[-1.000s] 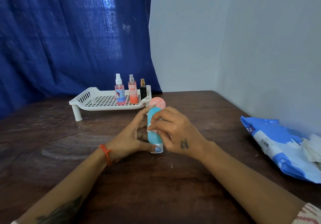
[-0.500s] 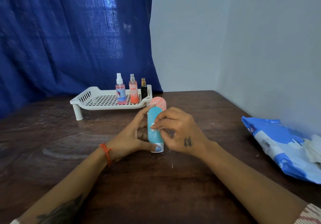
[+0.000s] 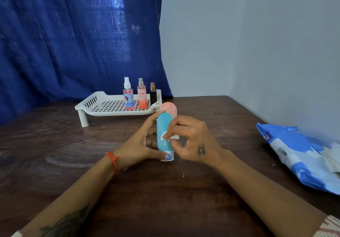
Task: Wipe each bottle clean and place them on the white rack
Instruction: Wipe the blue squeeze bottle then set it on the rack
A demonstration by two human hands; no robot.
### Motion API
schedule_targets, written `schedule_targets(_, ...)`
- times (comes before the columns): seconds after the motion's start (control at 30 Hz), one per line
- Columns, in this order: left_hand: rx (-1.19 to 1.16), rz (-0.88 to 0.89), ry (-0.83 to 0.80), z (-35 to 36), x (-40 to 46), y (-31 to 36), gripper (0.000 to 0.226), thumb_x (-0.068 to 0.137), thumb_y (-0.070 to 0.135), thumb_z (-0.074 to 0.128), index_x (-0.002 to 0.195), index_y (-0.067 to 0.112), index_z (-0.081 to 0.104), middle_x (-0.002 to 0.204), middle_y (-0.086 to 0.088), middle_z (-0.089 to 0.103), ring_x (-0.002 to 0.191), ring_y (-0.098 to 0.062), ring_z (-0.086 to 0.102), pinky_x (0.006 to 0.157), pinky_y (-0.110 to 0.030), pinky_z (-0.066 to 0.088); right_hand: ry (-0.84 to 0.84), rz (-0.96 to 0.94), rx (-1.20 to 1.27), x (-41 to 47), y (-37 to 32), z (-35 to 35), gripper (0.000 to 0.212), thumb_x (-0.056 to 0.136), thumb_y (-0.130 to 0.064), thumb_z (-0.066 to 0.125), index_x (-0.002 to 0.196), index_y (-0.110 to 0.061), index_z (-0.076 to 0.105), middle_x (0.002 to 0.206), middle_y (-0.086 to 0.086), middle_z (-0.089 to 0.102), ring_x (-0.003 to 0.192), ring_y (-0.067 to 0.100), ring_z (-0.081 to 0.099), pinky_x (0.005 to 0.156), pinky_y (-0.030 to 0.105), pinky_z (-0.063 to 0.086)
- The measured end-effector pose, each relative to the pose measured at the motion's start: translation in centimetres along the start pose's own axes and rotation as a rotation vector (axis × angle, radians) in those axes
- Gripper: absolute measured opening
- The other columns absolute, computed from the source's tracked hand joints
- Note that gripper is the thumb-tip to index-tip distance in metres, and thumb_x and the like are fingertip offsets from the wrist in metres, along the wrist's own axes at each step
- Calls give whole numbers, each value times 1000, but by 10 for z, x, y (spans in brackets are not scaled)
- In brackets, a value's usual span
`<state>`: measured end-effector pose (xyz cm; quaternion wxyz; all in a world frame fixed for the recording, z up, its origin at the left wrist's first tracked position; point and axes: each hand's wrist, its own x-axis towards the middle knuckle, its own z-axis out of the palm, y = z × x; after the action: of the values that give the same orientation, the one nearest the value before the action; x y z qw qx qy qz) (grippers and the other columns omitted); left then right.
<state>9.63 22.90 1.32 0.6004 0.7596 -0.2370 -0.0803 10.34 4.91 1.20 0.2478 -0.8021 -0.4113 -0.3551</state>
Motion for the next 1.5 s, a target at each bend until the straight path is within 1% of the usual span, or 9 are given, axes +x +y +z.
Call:
schedule_targets(0.23,-5,4,-9,1,0,2,107,67,-14,74,139,45,20,129,4,53,107,-14,65,83,-29,55,67,69,-48,0,0,1,15,77,-17,62,85,-9,71,86,4,67,80,8,59,74,4,39)
schedule_targets(0.37,-9,11,-15,2,0,2,106,66,-13,74,134,50,23,130,2,53,107,-15,64,82,-31,56,50,54,-28,0,-4,4,22,80,-21,58,91,-9,72,91,5,67,86,8,58,79,4,38)
schedule_targets(0.57,-6,17,-15,2,0,3,105,64,-14,75,128,54,25,127,3,54,105,-13,65,78,-28,56,-59,23,28,-1,-5,-1,16,71,-18,67,81,-9,74,83,4,69,76,8,60,73,5,40)
schedule_targets(0.7,-2,11,-10,1,-1,1,106,65,-12,76,134,50,23,130,3,54,108,-16,64,84,-33,56,-1,47,-5,0,-1,-3,15,72,-18,66,80,-9,74,82,3,68,76,8,60,73,3,39)
schedule_targets(0.9,-2,10,-14,0,0,2,104,66,-12,75,130,52,23,126,7,54,107,-11,64,82,-30,56,59,16,-50,0,-6,5,21,79,-22,60,90,-9,73,90,5,69,85,9,60,78,11,43)
schedule_targets(1.1,12,19,-17,-1,1,0,107,65,-14,74,128,56,24,128,7,52,108,-8,62,83,-29,55,-105,-69,0,1,-8,2,13,67,-12,72,80,-11,74,83,3,67,81,9,59,75,15,44)
schedule_targets(1.27,14,6,-28,-1,0,0,107,65,-11,76,131,55,22,131,4,51,108,-14,63,85,-32,55,-203,-20,67,0,-5,-8,8,65,-14,73,73,-10,74,78,1,68,74,7,61,73,6,43)
schedule_targets(1.37,23,1,-18,-1,0,-1,110,65,-8,78,139,47,20,132,3,53,109,-17,63,90,-40,54,-145,5,73,-1,0,-10,10,67,-18,68,69,-10,74,74,0,69,69,4,60,65,10,46)
schedule_targets(1.5,21,5,-17,-2,0,-3,111,63,-5,81,142,45,20,136,0,51,112,-20,62,95,-46,50,171,130,64,3,4,-6,12,75,-17,69,82,-9,75,82,2,69,75,4,59,63,12,49)
